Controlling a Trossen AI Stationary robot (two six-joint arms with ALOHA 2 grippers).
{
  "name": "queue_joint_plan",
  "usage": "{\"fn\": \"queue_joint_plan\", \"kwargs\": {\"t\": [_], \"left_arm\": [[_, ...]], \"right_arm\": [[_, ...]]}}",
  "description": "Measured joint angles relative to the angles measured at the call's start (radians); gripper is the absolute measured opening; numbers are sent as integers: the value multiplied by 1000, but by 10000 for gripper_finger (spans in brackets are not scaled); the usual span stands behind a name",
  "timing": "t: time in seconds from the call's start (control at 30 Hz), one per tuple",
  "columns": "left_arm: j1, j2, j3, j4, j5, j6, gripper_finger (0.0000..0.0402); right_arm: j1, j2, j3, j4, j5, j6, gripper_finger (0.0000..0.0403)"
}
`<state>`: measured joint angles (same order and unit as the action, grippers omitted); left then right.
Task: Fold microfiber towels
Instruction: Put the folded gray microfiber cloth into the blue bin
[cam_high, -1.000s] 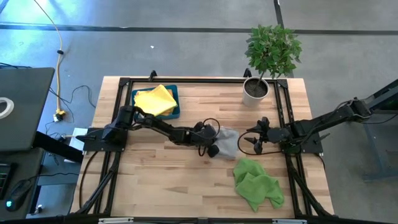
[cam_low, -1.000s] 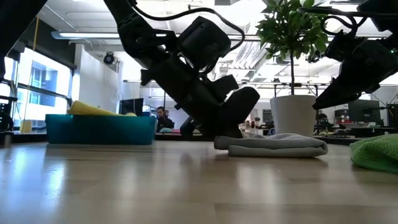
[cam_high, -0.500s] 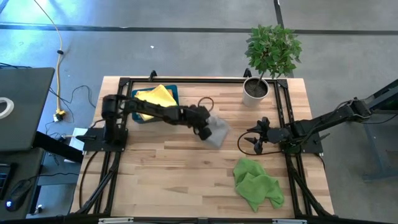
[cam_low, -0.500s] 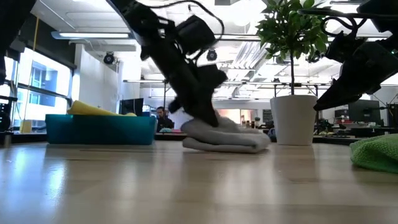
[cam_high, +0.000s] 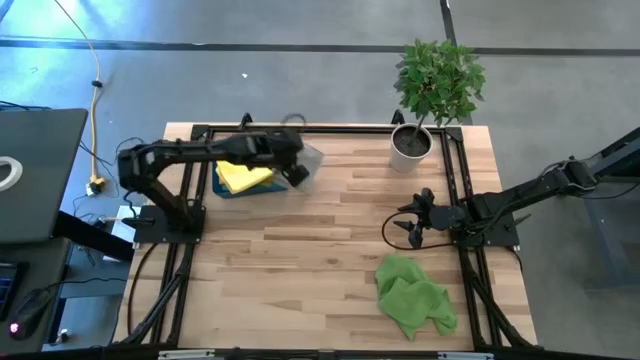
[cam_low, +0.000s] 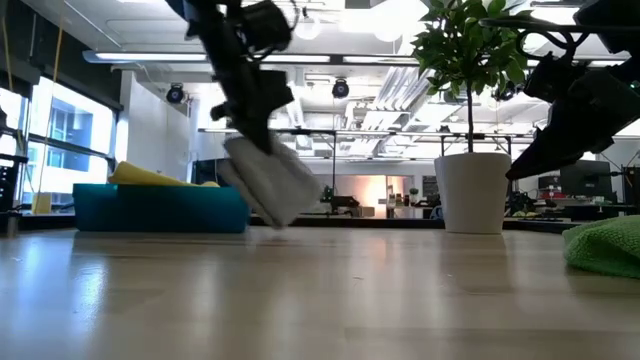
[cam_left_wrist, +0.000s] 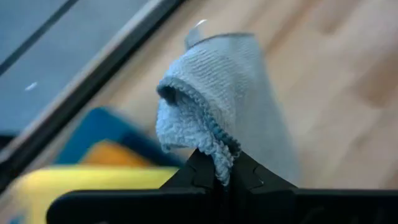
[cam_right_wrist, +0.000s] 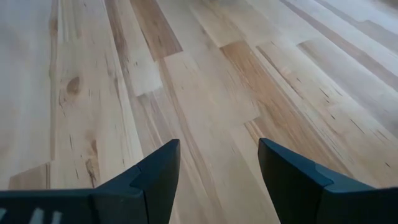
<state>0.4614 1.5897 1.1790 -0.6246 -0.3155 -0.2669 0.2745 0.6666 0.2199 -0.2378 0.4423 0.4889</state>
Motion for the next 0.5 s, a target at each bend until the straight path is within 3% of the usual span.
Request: {"fn": "queue_joint_plan", "kwargs": {"t": [0.3, 0.5], "left_arm": [[153, -124, -1, -287, -40, -45, 1], [225, -155, -77, -367, -55, -104, 1]], "right_arm": [[0, 0, 0, -7, 0, 0, 209], [0, 0, 0, -7, 0, 0, 209]]}}
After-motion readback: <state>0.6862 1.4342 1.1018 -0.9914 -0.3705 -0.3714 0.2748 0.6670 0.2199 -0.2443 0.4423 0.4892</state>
